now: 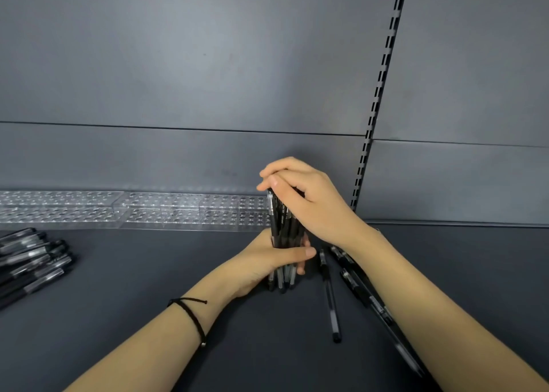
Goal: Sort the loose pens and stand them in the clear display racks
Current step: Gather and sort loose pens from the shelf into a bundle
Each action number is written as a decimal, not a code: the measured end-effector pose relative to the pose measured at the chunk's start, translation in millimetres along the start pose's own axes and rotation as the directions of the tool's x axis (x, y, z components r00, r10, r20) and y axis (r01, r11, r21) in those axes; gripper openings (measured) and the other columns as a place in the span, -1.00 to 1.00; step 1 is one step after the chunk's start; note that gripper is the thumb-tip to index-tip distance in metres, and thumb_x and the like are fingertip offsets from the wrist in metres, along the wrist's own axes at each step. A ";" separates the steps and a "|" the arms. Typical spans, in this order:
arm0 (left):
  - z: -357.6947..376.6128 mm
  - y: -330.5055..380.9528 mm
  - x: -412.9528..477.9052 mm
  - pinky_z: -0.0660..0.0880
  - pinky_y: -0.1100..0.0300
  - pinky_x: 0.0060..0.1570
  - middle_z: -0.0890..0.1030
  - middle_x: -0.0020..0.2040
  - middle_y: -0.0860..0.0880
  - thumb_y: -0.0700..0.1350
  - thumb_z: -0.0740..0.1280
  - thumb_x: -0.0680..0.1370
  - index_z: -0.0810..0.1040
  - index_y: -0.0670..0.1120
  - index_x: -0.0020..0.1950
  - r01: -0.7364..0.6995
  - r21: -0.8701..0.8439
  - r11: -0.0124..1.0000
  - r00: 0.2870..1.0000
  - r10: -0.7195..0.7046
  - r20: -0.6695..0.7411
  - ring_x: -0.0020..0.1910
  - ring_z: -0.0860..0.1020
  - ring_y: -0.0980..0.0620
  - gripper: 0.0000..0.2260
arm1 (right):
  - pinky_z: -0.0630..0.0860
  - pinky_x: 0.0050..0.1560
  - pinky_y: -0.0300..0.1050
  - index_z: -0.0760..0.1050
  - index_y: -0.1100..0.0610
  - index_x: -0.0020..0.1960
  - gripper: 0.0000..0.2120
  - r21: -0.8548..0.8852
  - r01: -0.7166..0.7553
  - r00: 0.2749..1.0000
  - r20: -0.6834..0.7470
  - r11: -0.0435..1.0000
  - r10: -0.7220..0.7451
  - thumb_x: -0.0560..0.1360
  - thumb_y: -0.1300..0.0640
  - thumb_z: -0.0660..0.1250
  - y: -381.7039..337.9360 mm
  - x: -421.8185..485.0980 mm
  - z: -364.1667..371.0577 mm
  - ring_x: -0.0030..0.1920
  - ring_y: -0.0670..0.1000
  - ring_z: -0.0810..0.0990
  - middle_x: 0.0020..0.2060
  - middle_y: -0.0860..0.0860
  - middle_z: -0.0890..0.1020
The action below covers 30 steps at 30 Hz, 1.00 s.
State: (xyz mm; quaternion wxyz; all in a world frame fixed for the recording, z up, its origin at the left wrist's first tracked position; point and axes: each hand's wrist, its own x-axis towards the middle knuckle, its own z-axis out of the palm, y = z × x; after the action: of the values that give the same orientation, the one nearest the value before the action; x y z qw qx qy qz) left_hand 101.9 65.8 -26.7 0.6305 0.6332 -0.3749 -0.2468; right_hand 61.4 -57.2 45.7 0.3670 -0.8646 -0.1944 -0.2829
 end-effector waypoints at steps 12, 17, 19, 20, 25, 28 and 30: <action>-1.2 0.1 -1.2 0.46 0.21 -0.38 0.58 -0.30 -0.03 -0.12 0.46 0.45 0.51 -0.15 -0.11 0.017 -0.063 0.998 1.000 -0.018 -0.021 -0.44 0.48 0.04 -0.83 | 0.51 0.14 -0.20 0.62 0.07 0.09 -0.80 0.156 -0.115 0.986 -0.099 0.981 0.131 0.60 0.04 0.26 18.6 -4.9 -5.5 0.07 -0.14 0.60 0.01 -0.10 0.65; -5.4 2.0 -3.9 0.43 0.16 -0.35 0.51 -0.32 -0.03 -0.16 0.45 0.47 0.54 -0.12 -0.13 0.015 -0.177 0.984 0.989 -0.041 -0.145 -0.44 0.46 0.02 -0.89 | 0.56 0.12 -0.12 0.53 -0.05 0.12 -0.84 0.485 -0.286 0.880 -0.209 0.826 0.427 0.57 -0.02 0.30 30.5 -10.3 1.6 0.10 -0.08 0.60 0.09 -0.06 0.61; -4.1 6.7 -7.0 0.44 0.18 -0.35 0.55 -0.31 0.00 -0.20 0.42 0.53 0.55 -0.11 -0.15 -0.003 -0.201 0.980 0.980 -0.037 -0.196 -0.43 0.48 0.05 -0.92 | 0.59 0.05 -0.10 0.53 -0.04 0.07 -0.88 0.538 -0.330 0.859 -0.170 0.776 0.483 0.57 -0.02 0.29 27.6 -11.2 6.2 0.09 0.00 0.62 0.07 -0.01 0.63; -3.8 9.7 -9.4 0.45 0.20 -0.35 0.59 -0.31 0.02 -0.21 0.39 0.54 0.56 -0.11 -0.14 -0.007 -0.211 0.977 0.972 -0.043 -0.230 -0.41 0.51 0.07 -0.93 | 0.60 0.01 -0.10 0.53 -0.03 0.05 -0.88 0.548 -0.344 0.855 -0.152 0.762 0.496 0.57 -0.03 0.29 24.3 -11.1 10.1 0.05 0.00 0.63 0.03 0.00 0.64; -21.8 26.4 -29.6 0.49 0.26 -0.34 0.71 -0.04 -0.04 -0.18 0.37 0.55 0.62 -0.12 0.11 -0.030 -0.223 0.974 0.960 -0.034 -0.278 -0.36 0.58 0.13 -0.85 | 0.60 0.10 0.08 0.57 0.07 0.10 -0.74 0.598 -0.404 0.829 -0.081 0.692 0.554 0.51 -0.08 0.37 0.8 -5.0 36.8 0.05 0.12 0.65 0.00 0.10 0.68; -52.3 36.3 -56.6 0.48 0.27 -0.40 0.70 -0.03 -0.07 -0.19 0.37 0.54 0.62 -0.14 0.10 -0.056 -0.244 0.968 0.957 -0.018 -0.290 -0.39 0.57 0.12 -0.85 | 0.62 -0.08 -0.05 0.58 0.13 0.06 -0.77 0.653 -0.401 0.831 -0.036 0.642 0.556 0.52 -0.01 0.37 -21.1 2.8 59.9 -0.08 0.05 0.68 -0.08 0.10 0.69; -79.8 40.1 -76.8 0.49 0.27 -0.39 0.71 -0.06 -0.05 -0.14 0.40 0.48 0.63 -0.13 0.07 -0.056 -0.258 0.965 0.950 -0.028 -0.310 -0.38 0.58 0.11 -0.81 | 0.56 -0.21 -0.16 0.60 0.11 0.00 -0.86 0.656 -0.410 0.836 -0.009 0.634 0.549 0.53 0.06 0.37 -36.8 8.3 80.5 -0.16 -0.03 0.66 -0.15 0.02 0.68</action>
State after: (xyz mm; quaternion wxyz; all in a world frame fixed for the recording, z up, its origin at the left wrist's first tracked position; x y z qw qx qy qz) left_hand 112.2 178.2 7.0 0.7620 0.5720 -0.2392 -0.1869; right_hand 75.6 28.0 24.3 0.7144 -0.6759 0.0001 -0.1813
